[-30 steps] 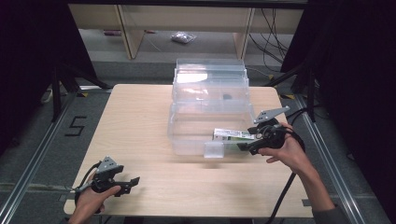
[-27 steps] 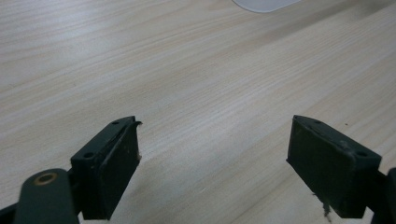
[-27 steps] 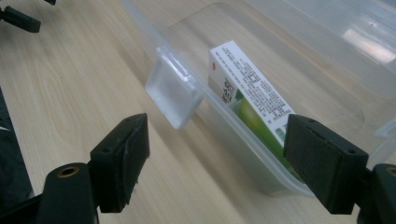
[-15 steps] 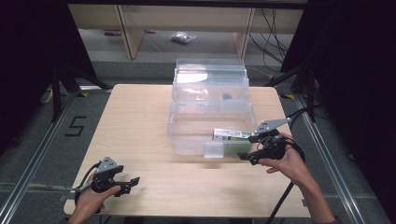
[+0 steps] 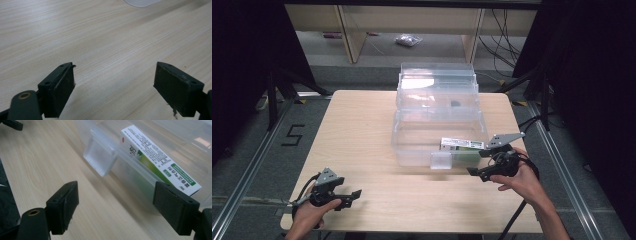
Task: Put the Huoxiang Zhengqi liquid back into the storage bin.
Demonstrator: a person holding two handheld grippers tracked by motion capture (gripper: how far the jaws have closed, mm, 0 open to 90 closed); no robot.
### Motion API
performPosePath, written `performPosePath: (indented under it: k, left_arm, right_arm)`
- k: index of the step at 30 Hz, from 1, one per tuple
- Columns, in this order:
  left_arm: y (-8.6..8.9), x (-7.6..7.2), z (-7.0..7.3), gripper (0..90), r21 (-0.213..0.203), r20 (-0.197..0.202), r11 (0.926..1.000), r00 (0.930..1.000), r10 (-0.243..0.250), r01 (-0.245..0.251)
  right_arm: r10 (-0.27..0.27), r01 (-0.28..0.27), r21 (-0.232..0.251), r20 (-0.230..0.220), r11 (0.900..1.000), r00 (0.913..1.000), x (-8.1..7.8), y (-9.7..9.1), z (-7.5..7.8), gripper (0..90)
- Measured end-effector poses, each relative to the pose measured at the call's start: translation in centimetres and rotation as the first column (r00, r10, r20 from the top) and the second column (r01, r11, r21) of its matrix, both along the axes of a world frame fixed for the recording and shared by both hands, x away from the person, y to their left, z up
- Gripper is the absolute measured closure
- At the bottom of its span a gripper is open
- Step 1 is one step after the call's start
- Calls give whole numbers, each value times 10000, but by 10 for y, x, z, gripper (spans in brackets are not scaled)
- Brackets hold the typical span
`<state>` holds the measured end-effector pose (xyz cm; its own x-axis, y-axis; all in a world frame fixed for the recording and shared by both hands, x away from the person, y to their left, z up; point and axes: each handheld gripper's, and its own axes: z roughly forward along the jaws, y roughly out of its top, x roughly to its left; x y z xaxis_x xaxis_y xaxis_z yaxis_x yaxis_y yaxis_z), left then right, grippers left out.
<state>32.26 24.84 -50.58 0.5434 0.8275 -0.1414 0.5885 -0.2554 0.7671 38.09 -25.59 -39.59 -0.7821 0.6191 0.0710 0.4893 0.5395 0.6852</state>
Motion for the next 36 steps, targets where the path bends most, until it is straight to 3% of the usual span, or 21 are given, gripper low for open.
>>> performPosePath:
  k: [6,9,11,13,14,15,16,17,20,21,23,25,26,29,31,32,36]
  left_arm:
    - [0,0,1,160,62,-116,10000,9999,-70,71]
    - [1,0,0,160,137,-7,9999,10000,-97,97]
    - [1,0,1,160,207,-152,9996,9998,-163,166]
    - [0,0,1,160,75,-107,9999,9999,-71,72]
    - [3,0,2,160,388,-179,9989,9995,-273,280]
    - [3,0,2,160,387,-177,9988,9995,-279,285]
    - [3,0,2,160,454,-199,9984,9993,-325,334]
    - [0,0,1,160,52,-107,10000,9999,-55,55]
    - [3,0,2,160,369,-184,9989,9995,-269,276]
    - [2,0,1,160,219,-144,9996,9998,-170,173]
    - [0,0,1,160,43,-104,10000,9999,-51,52]
    - [2,0,1,160,232,-135,9996,9998,-156,159]
    - [0,0,1,160,61,-110,10000,9999,-73,73]
    - [0,0,1,160,44,-81,10000,10000,-33,34]
    - [0,0,0,160,-31,11,10000,10000,0,0]
    - [0,0,0,160,-24,-6,10000,10000,3,-3]
    - [0,0,1,160,17,-86,10000,9999,-54,54]
  right_arm:
    - [-125,124,149,57,9998,9999,-4,-2,-7,217]
    - [-246,250,182,-220,9995,9995,-7,-4,-9,216]
    - [-74,75,39,-126,10000,9999,-6,-6,-10,216]
    - [-171,173,115,-112,9998,9998,-8,-6,-13,216]
    - [-126,126,164,-33,9998,9999,-8,-7,-15,216]
    - [-85,86,31,-229,10000,9997,-9,-8,-15,216]
    - [-192,195,220,-132,9996,9997,-9,-8,-18,216]
    - [-269,270,196,-56,9994,9996,-10,-9,-21,216]
    - [-257,260,253,-140,9993,9996,-12,-9,-25,216]
    - [-302,307,92,-482,9995,9984,-14,-10,-24,216]
    - [-325,333,280,-312,9991,9990,-15,-10,-30,216]
    - [-275,282,153,-448,9995,9986,-15,-12,-30,216]
    - [-360,375,317,-456,9988,9983,-16,-11,-34,215]
    - [-391,401,149,-610,9991,9974,-17,-11,-39,215]
    - [-344,354,236,-426,9991,9985,-18,-11,-45,215]
    - [-321,324,40,-569,9995,9979,-18,-12,-44,215]
    - [-471,480,144,-578,9987,9972,-20,-11,-50,215]
